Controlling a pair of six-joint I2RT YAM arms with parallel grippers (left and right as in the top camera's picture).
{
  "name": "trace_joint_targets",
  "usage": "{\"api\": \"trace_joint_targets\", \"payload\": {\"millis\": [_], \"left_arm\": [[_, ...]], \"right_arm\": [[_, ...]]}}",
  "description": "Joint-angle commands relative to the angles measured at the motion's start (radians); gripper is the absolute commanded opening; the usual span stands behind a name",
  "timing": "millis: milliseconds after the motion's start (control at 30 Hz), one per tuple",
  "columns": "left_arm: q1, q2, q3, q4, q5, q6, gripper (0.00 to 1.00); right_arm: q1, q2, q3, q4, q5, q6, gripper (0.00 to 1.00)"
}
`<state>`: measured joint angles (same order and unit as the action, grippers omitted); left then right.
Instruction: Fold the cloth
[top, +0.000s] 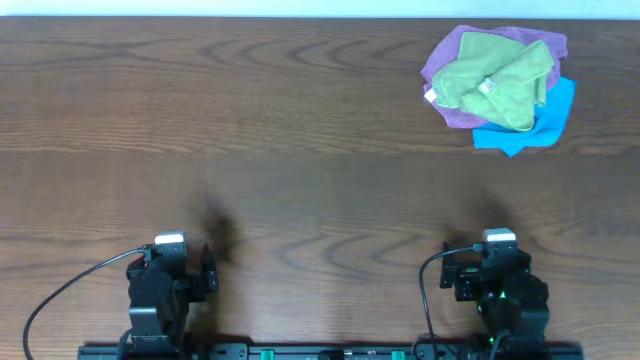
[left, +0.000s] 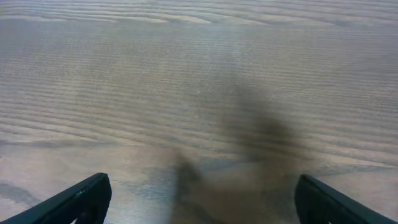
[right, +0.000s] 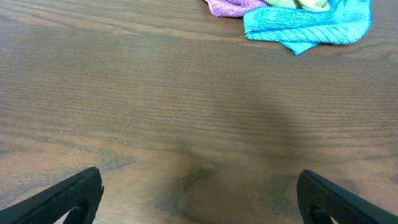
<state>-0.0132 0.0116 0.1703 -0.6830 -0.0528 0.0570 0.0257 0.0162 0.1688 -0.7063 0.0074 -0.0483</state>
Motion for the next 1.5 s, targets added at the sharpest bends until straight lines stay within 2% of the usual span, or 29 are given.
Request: {"api": "trace_joint_targets", "payload": {"millis": [0, 1167, 1300, 1467], "left_arm": [[0.006, -0.008, -0.011, -0.001, -0.006, 0.014, 0.95], [0.006, -0.008, -0.011, -0.001, -0.006, 0.014, 0.95], [0.006, -0.008, -0.011, -0.001, -0.006, 0.014, 0.95], [0.006, -0.008, -0.011, -0.001, -0.006, 0.014, 0.95]], "right_arm": [[0.007, -0.011, -0.01, -0.008, -0.015, -0.013, 0.99], [0.007, -0.01, -0.009, -0.003, -0.031, -0.003, 0.99], [-0.001, 0.029, 0.079, -0.013, -0.008, 0.09, 0.99], [-0.048, 0.258, 0.294, -0.05, 0.023, 0.13, 0.99]]}}
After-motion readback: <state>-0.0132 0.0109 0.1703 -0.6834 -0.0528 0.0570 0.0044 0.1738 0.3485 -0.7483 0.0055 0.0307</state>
